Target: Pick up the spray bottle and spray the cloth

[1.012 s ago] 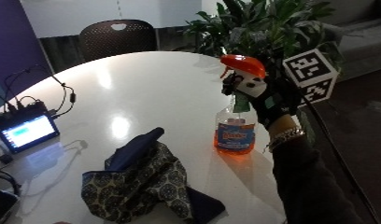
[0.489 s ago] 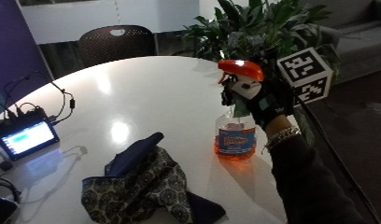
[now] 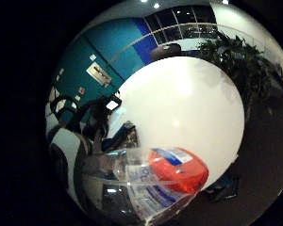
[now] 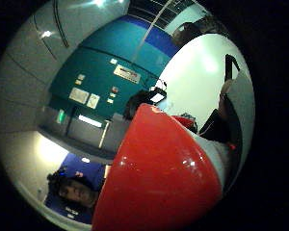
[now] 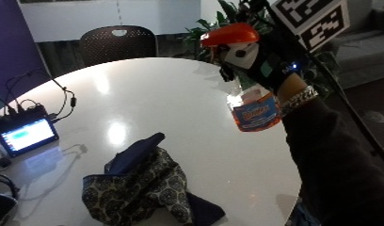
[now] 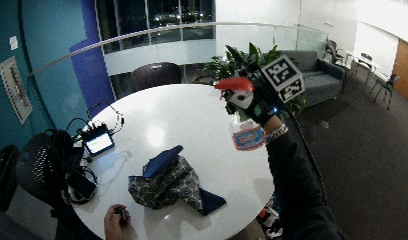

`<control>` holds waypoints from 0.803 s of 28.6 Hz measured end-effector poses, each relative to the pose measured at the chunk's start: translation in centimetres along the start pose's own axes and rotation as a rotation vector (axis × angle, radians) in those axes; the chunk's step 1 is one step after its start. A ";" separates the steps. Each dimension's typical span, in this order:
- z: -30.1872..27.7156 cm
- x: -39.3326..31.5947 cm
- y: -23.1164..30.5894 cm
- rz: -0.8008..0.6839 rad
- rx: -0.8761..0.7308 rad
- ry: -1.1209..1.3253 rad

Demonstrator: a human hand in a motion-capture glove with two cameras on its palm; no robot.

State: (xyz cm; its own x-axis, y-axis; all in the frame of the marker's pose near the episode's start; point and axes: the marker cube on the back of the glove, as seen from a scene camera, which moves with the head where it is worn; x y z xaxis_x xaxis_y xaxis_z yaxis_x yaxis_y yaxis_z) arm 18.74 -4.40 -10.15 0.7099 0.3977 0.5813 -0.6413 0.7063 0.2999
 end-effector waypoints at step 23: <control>9.6 -9.2 6.3 -0.222 -0.675 0.832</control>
State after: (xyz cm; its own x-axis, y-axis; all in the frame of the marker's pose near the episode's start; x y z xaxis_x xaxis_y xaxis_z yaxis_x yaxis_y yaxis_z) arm 5.36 -9.21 -6.35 0.9274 0.3139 -0.2035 -0.3633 0.8855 -0.2895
